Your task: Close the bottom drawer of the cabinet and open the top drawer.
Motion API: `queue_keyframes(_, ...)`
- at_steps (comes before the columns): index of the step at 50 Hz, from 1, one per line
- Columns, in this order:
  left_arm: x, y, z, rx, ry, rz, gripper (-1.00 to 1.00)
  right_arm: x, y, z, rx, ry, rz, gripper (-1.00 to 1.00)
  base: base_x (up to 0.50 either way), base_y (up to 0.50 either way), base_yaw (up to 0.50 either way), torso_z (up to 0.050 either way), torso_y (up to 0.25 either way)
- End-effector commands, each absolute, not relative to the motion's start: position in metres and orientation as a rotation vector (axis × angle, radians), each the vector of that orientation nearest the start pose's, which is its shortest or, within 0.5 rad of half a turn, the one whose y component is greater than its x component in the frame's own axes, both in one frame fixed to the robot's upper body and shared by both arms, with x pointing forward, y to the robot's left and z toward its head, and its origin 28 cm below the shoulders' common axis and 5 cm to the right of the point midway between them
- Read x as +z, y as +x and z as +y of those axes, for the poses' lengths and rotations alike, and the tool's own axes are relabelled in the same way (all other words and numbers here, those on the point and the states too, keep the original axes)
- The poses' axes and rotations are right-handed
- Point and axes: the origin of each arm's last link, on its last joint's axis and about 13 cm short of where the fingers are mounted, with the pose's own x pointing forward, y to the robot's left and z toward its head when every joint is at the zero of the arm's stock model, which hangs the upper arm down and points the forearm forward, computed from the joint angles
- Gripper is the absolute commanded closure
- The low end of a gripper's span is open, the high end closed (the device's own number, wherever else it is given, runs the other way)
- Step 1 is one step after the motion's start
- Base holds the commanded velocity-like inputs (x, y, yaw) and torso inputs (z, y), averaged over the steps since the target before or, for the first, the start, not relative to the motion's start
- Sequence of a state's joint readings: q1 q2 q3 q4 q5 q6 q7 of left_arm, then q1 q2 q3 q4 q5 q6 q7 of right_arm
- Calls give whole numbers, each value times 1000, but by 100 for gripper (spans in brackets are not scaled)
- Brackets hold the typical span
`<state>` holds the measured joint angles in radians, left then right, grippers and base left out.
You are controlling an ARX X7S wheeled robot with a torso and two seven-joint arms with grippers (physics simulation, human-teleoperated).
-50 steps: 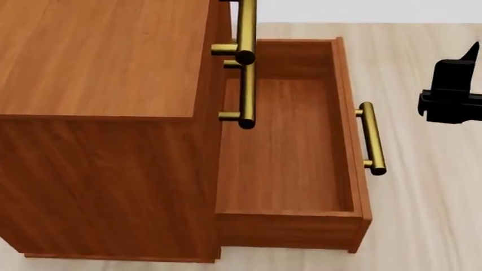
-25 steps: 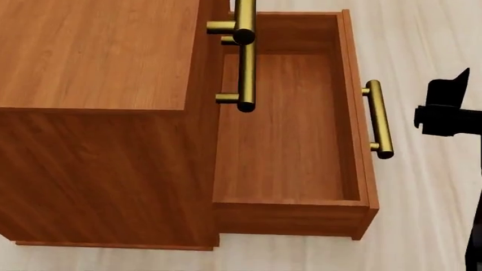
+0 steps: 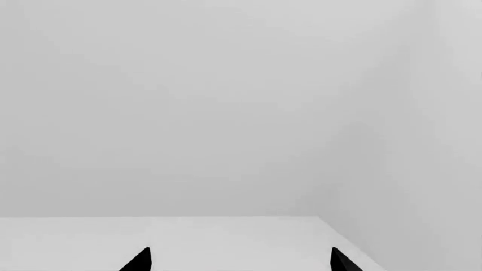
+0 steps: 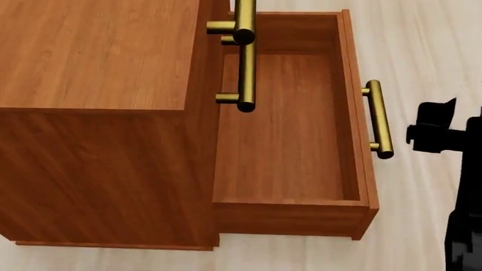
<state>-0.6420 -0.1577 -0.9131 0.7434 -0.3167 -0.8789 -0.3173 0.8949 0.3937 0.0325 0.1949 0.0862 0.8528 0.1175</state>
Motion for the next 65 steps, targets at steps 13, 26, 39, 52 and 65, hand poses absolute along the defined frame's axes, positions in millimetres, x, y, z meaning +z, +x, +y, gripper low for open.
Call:
queue_keyframes(13, 235, 189, 358, 912, -428, -599, -100, 177, 360, -220, -429, -241, 211, -100, 0, 0, 0, 0, 0)
queue_keyframes(26, 227, 189, 358, 905, -424, -600, -100, 167, 386, -219, -495, -316, 230, -100, 0, 0, 0, 0, 0)
queue_keyframes(39, 223, 189, 358, 904, -432, -600, -100, 161, 389, -209, -434, -256, 244, -100, 0, 0, 0, 0, 0)
queue_keyframes(52, 236, 188, 358, 903, -432, -600, -100, 163, 379, -187, -321, -183, 233, -100, 1, 0, 0, 0, 0)
queue_keyframes(65, 234, 189, 358, 903, -434, -599, -100, 162, 368, -165, -281, -96, 222, -100, 1, 0, 1, 0, 0)
